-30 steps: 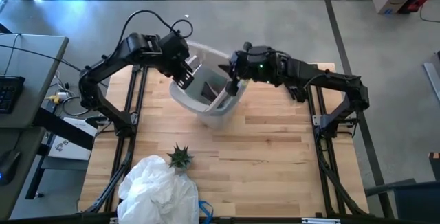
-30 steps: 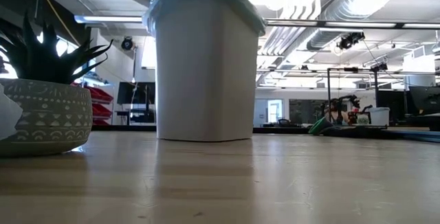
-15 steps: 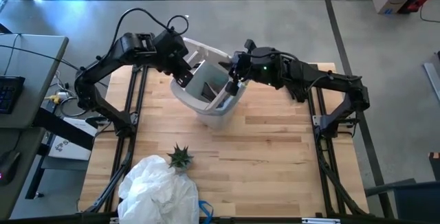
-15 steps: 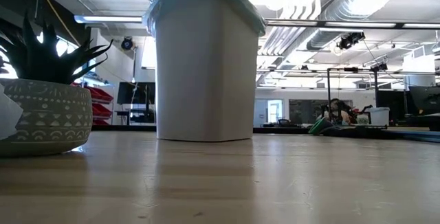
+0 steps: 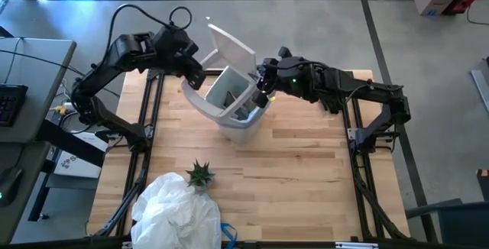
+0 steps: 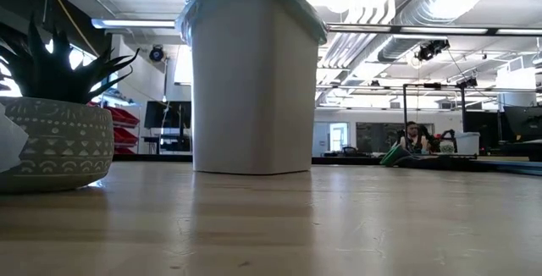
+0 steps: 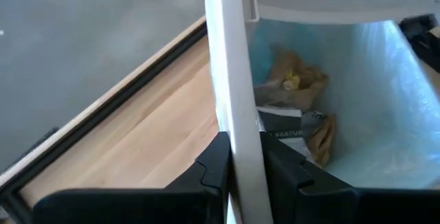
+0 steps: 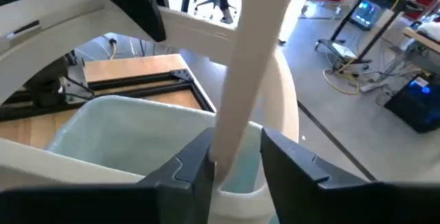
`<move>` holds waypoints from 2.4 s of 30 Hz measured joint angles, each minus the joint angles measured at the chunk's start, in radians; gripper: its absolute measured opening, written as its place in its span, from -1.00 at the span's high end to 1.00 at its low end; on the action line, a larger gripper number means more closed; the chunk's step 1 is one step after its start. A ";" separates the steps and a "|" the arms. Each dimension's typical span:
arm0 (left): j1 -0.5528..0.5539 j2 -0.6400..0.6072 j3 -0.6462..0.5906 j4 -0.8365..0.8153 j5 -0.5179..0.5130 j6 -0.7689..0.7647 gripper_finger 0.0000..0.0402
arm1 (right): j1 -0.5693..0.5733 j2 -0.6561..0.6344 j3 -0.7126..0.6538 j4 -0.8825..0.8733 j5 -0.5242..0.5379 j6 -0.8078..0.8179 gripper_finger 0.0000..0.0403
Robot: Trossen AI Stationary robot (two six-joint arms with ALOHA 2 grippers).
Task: Place trash/remove bag and relplace
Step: Remove the trash bag from the trash bin
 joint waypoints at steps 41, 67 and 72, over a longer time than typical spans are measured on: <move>0.367 -0.075 -0.181 -0.043 -0.196 0.067 0.83 | 0.131 -0.004 0.000 -0.330 0.233 0.183 0.24; 0.519 -0.354 -1.228 0.693 0.036 0.004 0.83 | 0.188 -0.003 0.000 -0.387 0.276 0.215 0.24; 0.519 -0.345 -1.290 0.744 0.033 -0.003 0.83 | 0.187 -0.003 0.000 -0.387 0.276 0.215 0.24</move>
